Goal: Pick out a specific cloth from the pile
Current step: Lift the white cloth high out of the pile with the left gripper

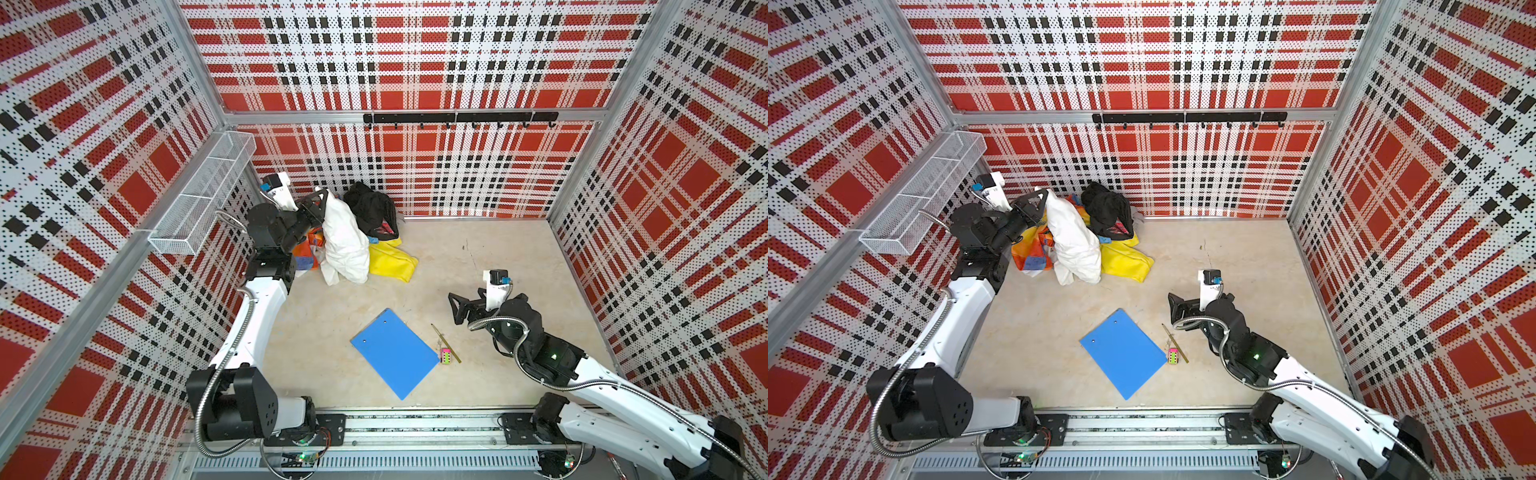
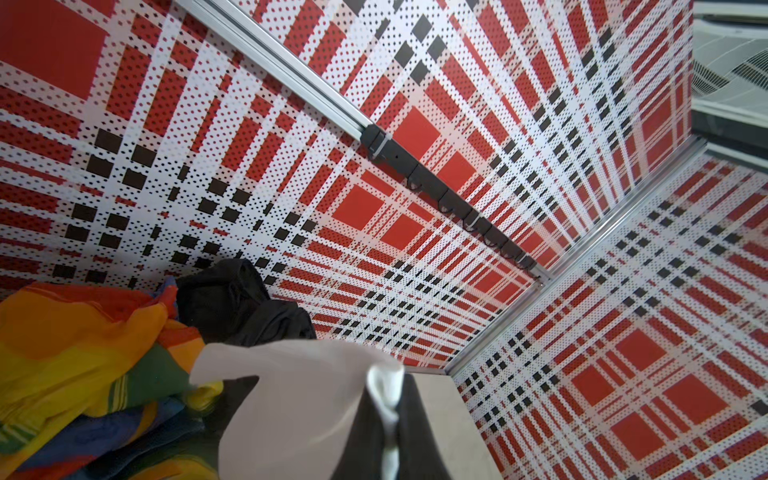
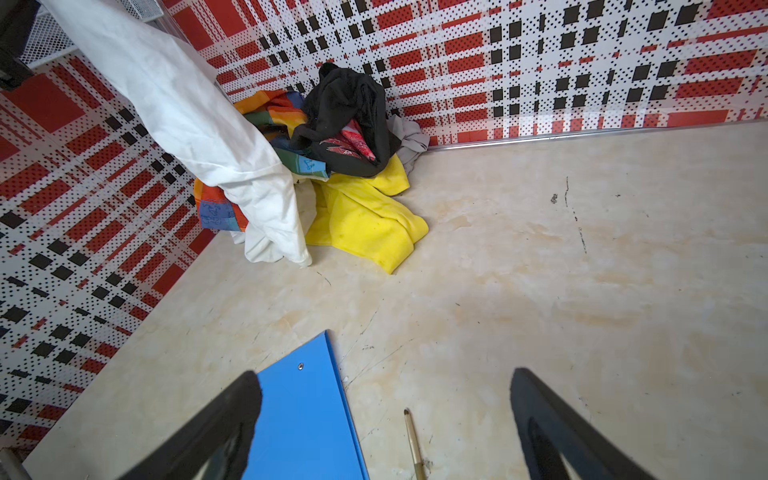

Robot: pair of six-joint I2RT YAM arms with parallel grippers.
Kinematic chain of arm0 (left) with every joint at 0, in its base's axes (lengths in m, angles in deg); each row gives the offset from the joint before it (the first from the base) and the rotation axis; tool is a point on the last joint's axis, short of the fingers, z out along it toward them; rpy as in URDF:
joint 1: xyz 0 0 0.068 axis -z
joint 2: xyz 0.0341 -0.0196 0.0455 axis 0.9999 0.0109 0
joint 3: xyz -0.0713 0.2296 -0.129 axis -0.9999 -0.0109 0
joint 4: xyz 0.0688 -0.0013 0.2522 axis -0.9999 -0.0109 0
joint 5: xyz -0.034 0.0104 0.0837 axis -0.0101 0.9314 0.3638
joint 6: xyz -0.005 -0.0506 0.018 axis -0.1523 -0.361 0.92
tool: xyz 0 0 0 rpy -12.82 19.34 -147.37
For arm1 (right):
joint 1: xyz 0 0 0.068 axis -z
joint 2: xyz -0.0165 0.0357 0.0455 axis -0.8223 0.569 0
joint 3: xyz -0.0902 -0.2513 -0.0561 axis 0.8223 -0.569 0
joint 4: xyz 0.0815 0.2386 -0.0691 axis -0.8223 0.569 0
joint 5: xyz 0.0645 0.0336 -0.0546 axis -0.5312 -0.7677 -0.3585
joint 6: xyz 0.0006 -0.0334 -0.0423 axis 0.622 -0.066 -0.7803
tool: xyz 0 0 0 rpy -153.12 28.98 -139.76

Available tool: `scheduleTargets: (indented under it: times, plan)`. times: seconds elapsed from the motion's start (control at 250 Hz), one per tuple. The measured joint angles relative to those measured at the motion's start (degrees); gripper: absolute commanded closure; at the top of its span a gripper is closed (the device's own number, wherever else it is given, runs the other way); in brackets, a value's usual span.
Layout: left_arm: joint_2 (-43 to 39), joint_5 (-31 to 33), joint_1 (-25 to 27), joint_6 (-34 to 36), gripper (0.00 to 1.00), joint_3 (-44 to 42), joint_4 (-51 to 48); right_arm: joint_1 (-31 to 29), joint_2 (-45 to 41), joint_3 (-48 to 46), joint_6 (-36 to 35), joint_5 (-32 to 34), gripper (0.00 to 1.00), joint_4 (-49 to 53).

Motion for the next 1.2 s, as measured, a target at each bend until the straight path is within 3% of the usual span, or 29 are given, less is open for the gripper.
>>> scheduleTargets:
  times: [0.72, 1.201]
  plan:
    - [7.67, -2.56, -0.74, -18.05, 1.00, 20.13, 17.68, 0.00, -0.07, 0.00, 0.22, -0.02, 0.00, 0.00]
    - [14.56, -2.08, 6.05, -19.23, 1.00, 34.53, 17.35, 0.00, -0.57, -0.09, 1.09, 0.02, 0.00, 0.00]
